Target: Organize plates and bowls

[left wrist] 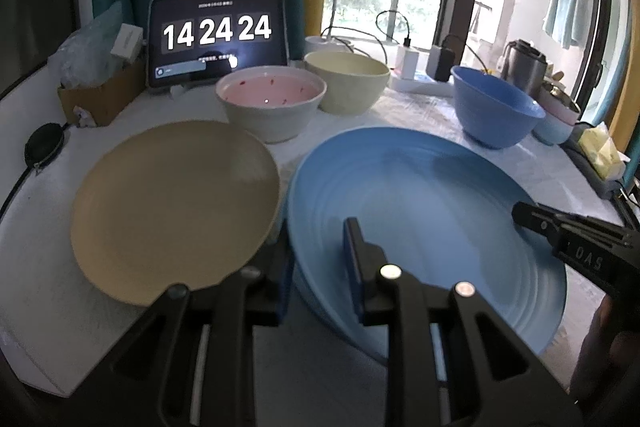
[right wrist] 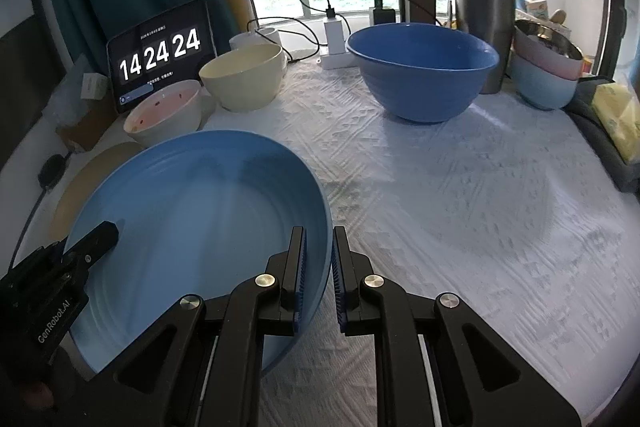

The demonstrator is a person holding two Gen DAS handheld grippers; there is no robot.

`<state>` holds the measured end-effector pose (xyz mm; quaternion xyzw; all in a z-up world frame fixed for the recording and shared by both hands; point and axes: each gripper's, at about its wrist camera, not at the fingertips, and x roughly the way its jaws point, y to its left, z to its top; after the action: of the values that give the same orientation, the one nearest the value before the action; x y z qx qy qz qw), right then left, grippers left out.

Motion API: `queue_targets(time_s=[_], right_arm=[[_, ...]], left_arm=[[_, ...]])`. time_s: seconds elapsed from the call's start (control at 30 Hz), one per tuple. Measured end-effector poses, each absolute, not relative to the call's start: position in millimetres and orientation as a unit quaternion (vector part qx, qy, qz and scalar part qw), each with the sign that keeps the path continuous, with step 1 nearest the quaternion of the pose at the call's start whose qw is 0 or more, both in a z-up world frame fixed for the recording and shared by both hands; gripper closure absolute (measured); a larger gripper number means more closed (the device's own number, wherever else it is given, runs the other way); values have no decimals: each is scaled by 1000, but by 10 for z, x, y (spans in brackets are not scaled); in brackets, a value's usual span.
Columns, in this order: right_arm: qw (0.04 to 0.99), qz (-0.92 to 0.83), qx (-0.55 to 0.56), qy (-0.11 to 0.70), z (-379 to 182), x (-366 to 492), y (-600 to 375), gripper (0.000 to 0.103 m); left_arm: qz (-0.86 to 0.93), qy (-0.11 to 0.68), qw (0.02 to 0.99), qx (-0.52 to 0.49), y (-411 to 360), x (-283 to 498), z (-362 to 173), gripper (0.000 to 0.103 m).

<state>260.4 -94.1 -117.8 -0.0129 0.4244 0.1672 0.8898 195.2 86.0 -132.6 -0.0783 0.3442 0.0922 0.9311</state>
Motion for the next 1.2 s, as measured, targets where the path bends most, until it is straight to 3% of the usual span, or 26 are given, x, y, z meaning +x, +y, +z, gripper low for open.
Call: queue_targets(time_s=[0.37, 0.53, 0.77, 0.93, 1.2], right_arm=[[884, 162, -17, 439, -1268, 2830, -864, 87], [887, 159, -19, 434, -1239, 2855, -856, 87], [892, 153, -26, 424, -1174, 2819, -856, 87], [896, 150, -26, 418, -1116, 2751, -875, 87], [898, 154, -29, 410, -1030, 2617, -830, 87]], left_arm=[[86, 381, 917, -84, 923, 2146, -1453, 74], [69, 384, 916, -90, 907, 2154, -1446, 62], [78, 381, 917, -88, 896, 2085, -1389, 58], [83, 366, 922, -96, 974, 2007, -1316, 42], [76, 348, 930, -95, 998, 1873, -1212, 39]])
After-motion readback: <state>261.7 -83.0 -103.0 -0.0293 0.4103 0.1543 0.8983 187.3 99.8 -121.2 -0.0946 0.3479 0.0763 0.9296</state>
